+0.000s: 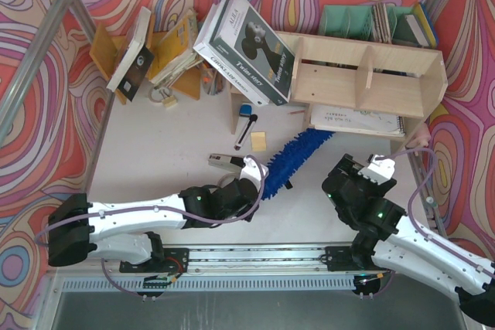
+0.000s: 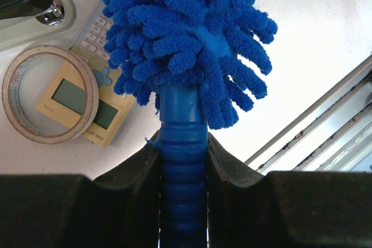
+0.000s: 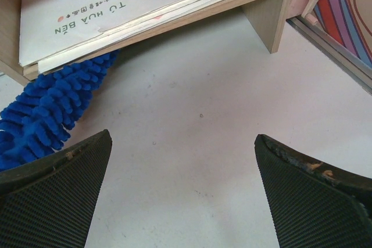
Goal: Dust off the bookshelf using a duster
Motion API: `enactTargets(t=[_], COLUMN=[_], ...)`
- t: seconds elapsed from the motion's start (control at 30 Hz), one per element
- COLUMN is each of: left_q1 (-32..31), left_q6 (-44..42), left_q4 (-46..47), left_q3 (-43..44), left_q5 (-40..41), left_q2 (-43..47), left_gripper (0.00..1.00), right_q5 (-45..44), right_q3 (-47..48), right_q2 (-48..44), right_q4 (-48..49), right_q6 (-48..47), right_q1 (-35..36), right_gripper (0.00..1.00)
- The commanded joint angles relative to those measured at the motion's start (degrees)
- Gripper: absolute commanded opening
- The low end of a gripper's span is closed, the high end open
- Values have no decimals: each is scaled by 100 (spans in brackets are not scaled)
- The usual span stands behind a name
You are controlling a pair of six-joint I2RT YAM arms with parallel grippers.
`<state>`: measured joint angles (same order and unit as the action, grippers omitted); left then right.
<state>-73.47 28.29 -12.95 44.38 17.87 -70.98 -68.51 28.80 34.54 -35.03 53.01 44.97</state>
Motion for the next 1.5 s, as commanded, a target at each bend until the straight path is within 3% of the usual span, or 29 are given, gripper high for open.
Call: enactTargets(t=[0.0, 0.47, 0.83, 1.07, 1.47], left_q1=[9, 12, 9, 160, 249], left_q6=[-37, -1073, -1314, -995, -510], left_q4=[780, 942, 1213, 1174, 391], left_q3=[35, 1529, 2218, 1681, 237], left_q5=[64, -1256, -1654, -1241, 54], left_q2=[163, -1497, -2369, -2024, -170], left_gripper=[0, 0, 0, 0, 0], right_q5=[-188, -232, -250, -251, -234], right_q3=[78, 19, 21, 13, 26], right_q2=[-16, -212, -231, -238, -214], right_q4=[7, 33, 13, -9, -5], right_q6=[161, 154, 173, 190, 200], right_q1=[-7, -6, -6, -10, -6], right_gripper=[99, 99, 99, 99, 99])
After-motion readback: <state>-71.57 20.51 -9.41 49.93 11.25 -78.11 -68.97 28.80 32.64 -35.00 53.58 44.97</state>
